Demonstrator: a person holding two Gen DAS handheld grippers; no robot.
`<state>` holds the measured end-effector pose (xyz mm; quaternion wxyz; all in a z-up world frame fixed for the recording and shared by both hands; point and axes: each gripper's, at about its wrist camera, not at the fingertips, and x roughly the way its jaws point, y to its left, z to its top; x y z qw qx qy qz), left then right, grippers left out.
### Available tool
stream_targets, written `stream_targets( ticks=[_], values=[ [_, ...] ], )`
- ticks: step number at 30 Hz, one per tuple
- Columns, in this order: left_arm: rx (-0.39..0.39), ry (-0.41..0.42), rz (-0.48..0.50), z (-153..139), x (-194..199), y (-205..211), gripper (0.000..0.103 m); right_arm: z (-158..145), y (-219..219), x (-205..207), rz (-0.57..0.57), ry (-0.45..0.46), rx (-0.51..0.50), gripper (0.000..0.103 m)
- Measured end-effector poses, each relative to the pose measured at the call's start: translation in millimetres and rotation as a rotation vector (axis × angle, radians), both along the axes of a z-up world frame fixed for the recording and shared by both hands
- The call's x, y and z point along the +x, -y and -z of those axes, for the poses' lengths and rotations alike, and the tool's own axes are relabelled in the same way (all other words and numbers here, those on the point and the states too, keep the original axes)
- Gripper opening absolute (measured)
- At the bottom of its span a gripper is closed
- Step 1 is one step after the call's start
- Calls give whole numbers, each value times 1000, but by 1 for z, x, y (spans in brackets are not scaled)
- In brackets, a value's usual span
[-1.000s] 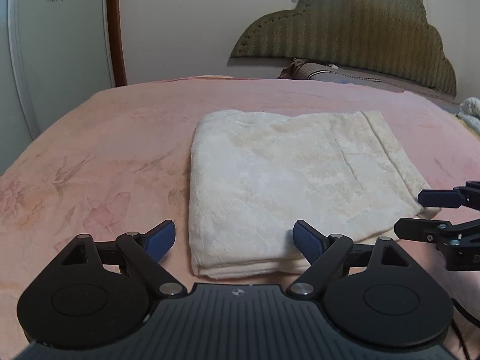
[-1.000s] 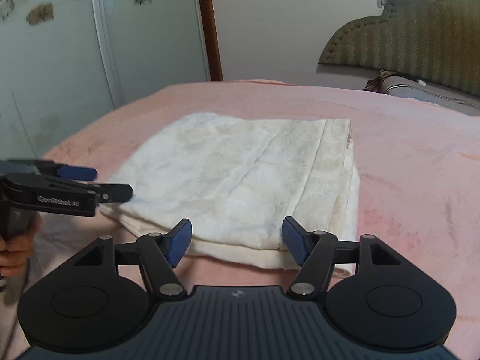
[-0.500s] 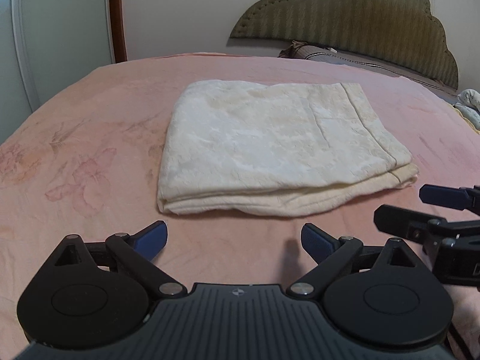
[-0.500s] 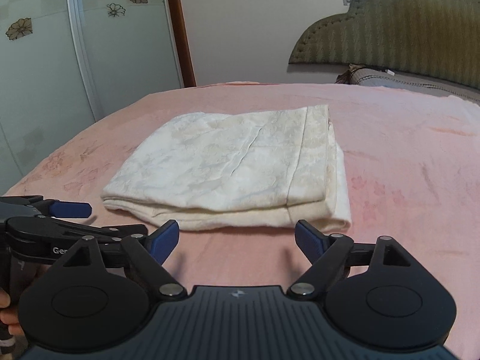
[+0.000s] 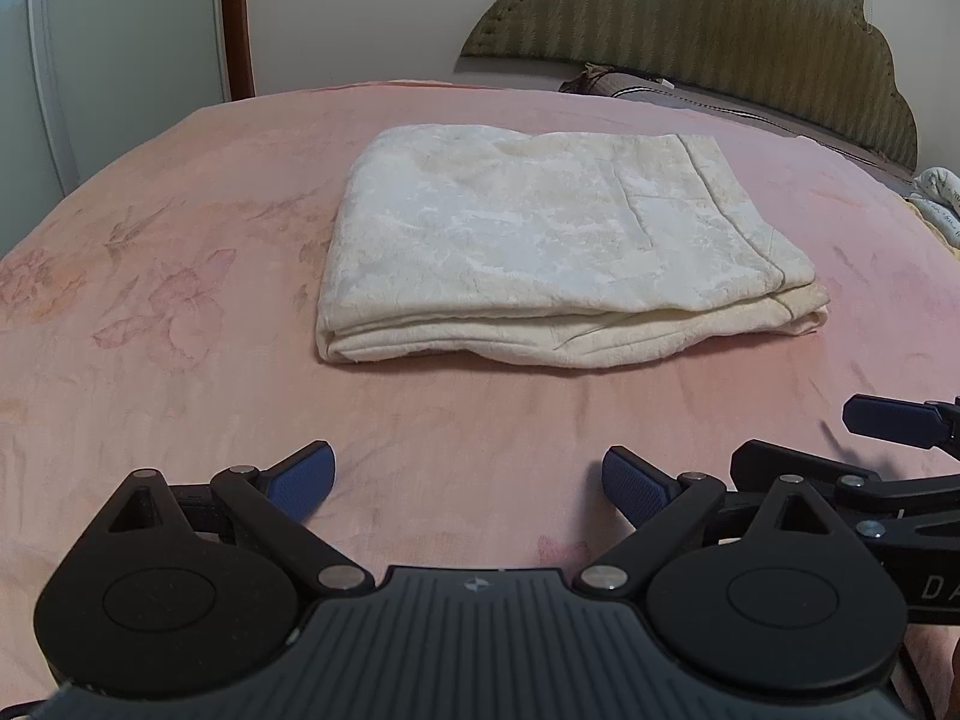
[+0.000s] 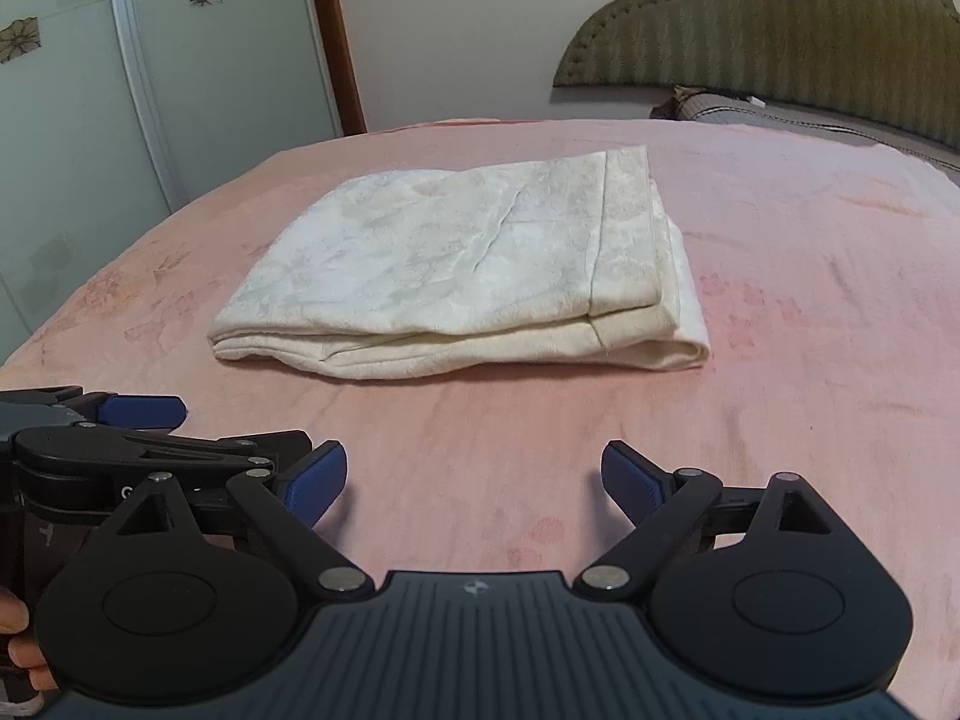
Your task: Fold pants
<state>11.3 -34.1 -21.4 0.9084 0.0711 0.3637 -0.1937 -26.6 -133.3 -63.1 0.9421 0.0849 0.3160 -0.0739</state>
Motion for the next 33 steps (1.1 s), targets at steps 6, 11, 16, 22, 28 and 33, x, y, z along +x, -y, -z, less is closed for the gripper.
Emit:
stream_targets(
  ticks=[6, 11, 16, 22, 28, 33],
  values=[
    [1, 9, -2, 2, -2, -2, 99, 0, -2, -6, 8, 0, 34, 93],
    [-5, 15, -4, 4, -3, -3, 100, -4, -2, -9, 8, 14, 93, 94],
    [6, 28, -1, 6, -5, -3, 102, 2, -3, -7, 22, -3, 63, 94],
    [5, 33, -6, 7, -5, -3, 103, 13, -3, -5, 32, -23, 21, 94],
    [7, 42, -7, 9, -5, -3, 103, 16, 1, -6, 41, -21, 21, 97],
    [6, 47, -6, 10, -5, -3, 103, 18, 1, -5, 40, -23, 13, 98]
  ],
)
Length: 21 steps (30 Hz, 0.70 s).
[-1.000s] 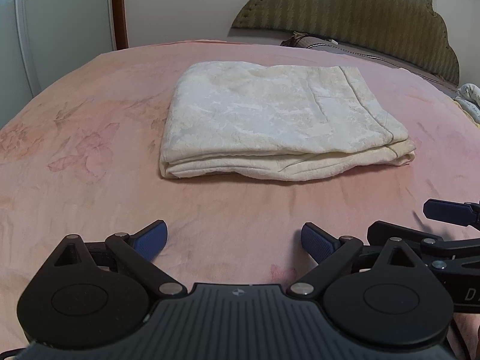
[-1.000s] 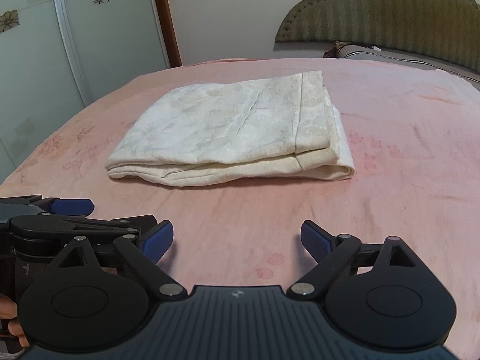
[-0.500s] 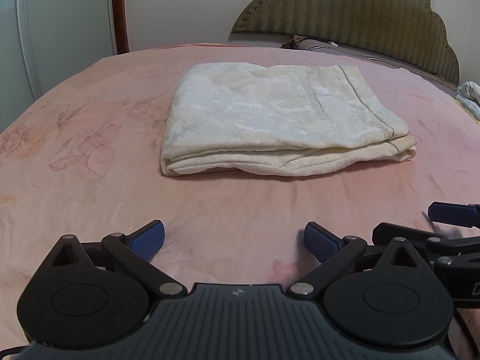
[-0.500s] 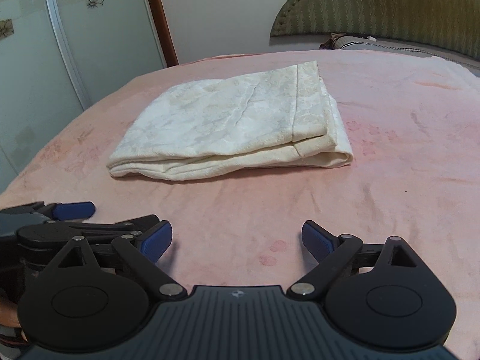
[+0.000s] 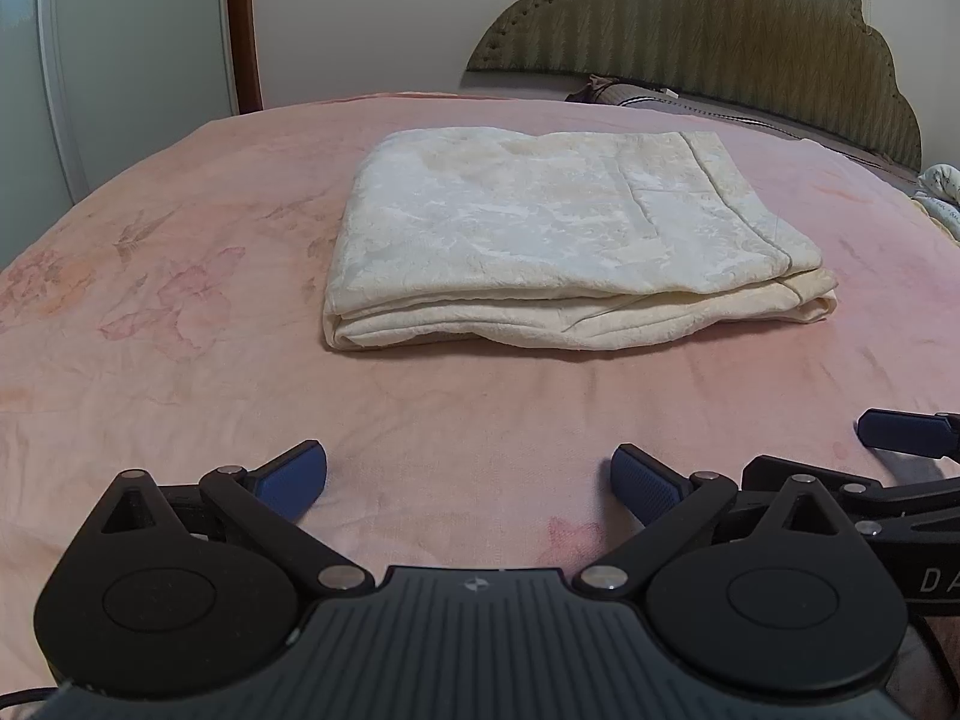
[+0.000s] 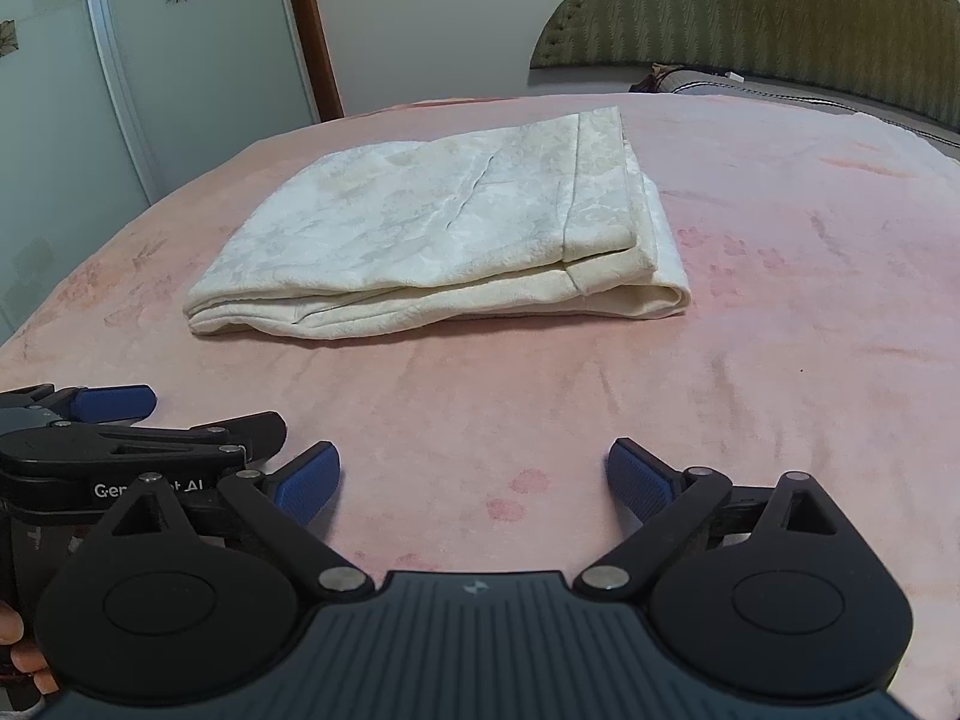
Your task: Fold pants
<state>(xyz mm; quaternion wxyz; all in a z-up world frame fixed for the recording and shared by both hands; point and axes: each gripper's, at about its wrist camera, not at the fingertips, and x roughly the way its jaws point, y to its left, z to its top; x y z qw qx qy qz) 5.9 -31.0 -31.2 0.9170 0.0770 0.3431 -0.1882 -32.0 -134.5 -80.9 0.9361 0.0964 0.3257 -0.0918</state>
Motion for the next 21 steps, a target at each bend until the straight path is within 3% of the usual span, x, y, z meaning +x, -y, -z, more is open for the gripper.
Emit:
stream_targets(
  ticks=[13, 21],
  values=[
    [-6, 17, -1, 2, -2, -1, 103, 1, -4, -1, 9, 5, -34, 99],
    [-1, 14, 9, 1, -1, -2, 103, 3, -7, -1, 23, -15, -128, 99]
  ],
)
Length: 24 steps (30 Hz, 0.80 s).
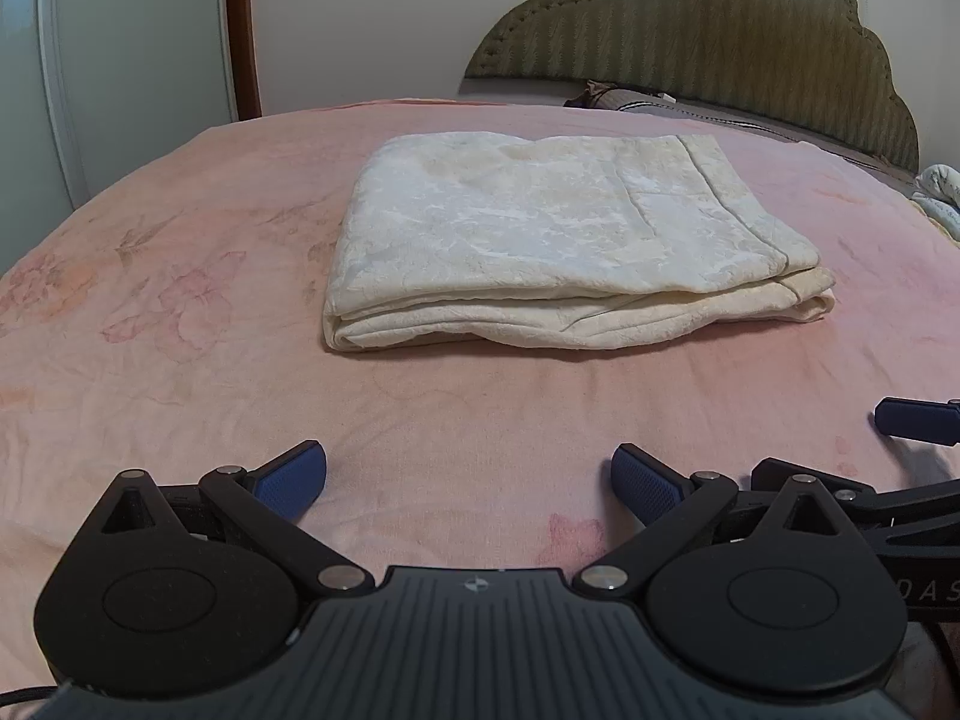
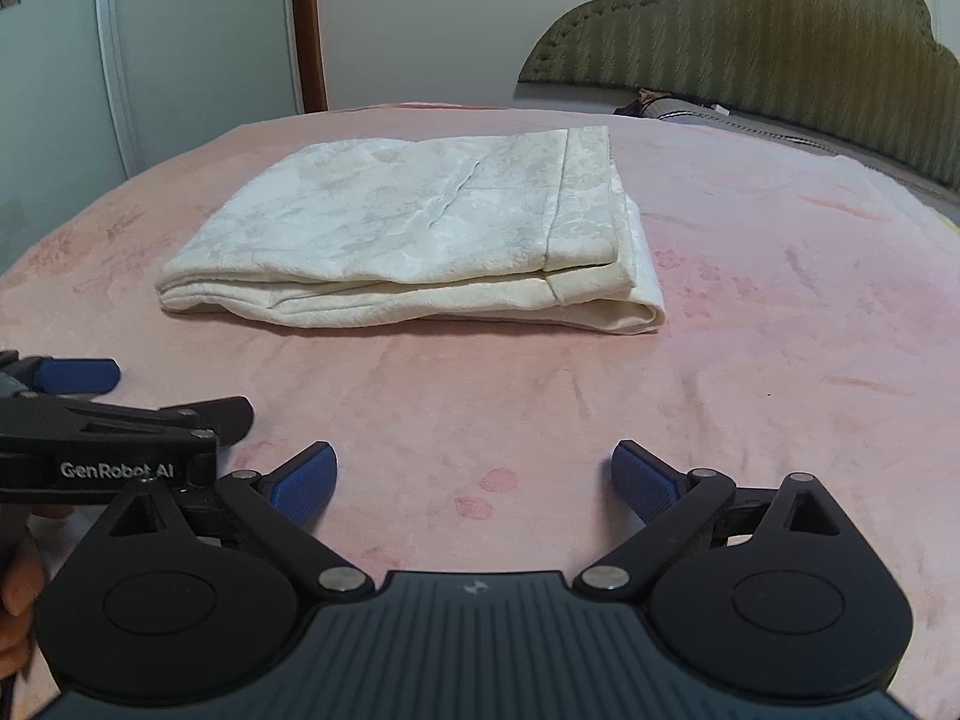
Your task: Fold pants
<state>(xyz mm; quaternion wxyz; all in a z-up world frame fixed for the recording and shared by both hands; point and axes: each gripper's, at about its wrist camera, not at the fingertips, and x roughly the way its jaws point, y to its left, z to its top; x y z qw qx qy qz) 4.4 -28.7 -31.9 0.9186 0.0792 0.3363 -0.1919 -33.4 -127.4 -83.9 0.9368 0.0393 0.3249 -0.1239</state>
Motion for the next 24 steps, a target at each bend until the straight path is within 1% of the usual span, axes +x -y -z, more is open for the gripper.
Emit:
stream_targets(
  ticks=[2, 4, 7, 11, 24],
  values=[
    [5, 3, 4, -1, 1, -2, 103, 1, 3, -1, 0, -1, 6, 99],
    [9, 11, -11, -1, 1, -4, 103, 2, 5, -2, 1, 0, 18, 101],
    [-9, 2, -28, 0, 4, -8, 103, 4, 5, -1, -4, -6, 22, 103],
    [4, 16, -31, 1, 2, -5, 103, 5, 2, 0, -7, -16, 0, 103],
    [-7, 17, -33, 2, 2, -7, 103, 6, 3, 0, -8, -14, 1, 103]
  ],
)
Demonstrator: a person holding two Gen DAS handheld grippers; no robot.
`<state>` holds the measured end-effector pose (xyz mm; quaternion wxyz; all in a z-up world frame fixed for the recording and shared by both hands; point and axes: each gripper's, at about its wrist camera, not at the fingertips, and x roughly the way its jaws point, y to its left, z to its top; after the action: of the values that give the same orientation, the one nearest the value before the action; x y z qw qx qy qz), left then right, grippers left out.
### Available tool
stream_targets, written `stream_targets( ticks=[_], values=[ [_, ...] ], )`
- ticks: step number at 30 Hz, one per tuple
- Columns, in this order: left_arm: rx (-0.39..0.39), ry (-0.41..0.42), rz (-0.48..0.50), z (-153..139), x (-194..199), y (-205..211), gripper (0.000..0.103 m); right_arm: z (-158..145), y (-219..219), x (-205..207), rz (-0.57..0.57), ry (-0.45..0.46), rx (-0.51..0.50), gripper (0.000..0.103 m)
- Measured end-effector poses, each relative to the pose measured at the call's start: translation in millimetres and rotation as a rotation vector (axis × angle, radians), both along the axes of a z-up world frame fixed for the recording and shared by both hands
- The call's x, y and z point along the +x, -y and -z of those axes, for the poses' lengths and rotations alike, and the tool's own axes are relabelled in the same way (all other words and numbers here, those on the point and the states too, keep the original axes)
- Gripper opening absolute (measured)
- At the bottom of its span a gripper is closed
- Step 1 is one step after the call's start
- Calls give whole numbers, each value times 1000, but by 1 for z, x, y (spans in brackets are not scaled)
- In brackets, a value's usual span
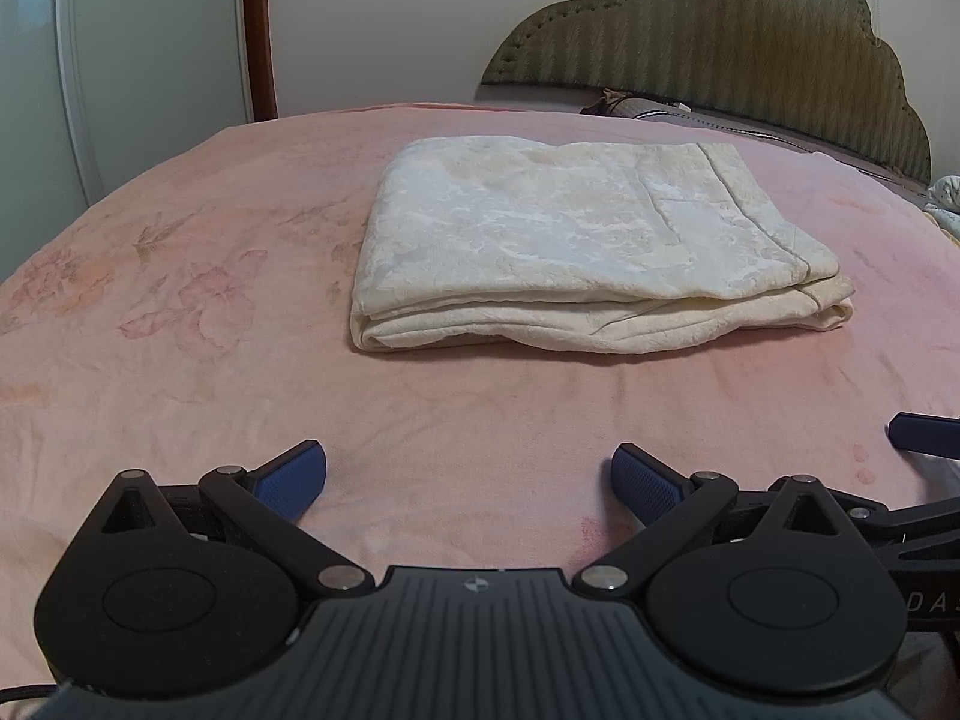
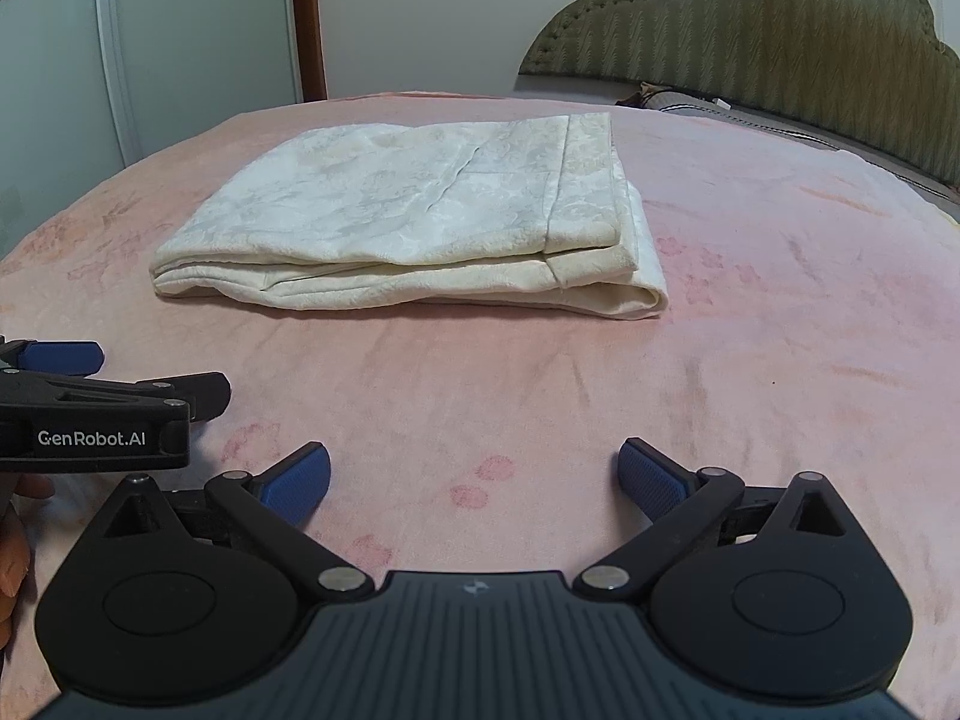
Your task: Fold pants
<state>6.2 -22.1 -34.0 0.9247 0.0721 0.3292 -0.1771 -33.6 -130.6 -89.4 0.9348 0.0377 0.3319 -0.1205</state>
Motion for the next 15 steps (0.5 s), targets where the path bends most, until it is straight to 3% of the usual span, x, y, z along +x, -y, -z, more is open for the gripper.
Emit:
stream_targets(
  ticks=[11, 15],
  values=[
    [1, 4, -6, 0, -1, 0, 103, 0, -1, 0, 2, 2, 3, 103],
    [-4, 2, -11, 0, -1, 0, 103, -5, 3, -4, 39, 29, 52, 103]
  ],
)
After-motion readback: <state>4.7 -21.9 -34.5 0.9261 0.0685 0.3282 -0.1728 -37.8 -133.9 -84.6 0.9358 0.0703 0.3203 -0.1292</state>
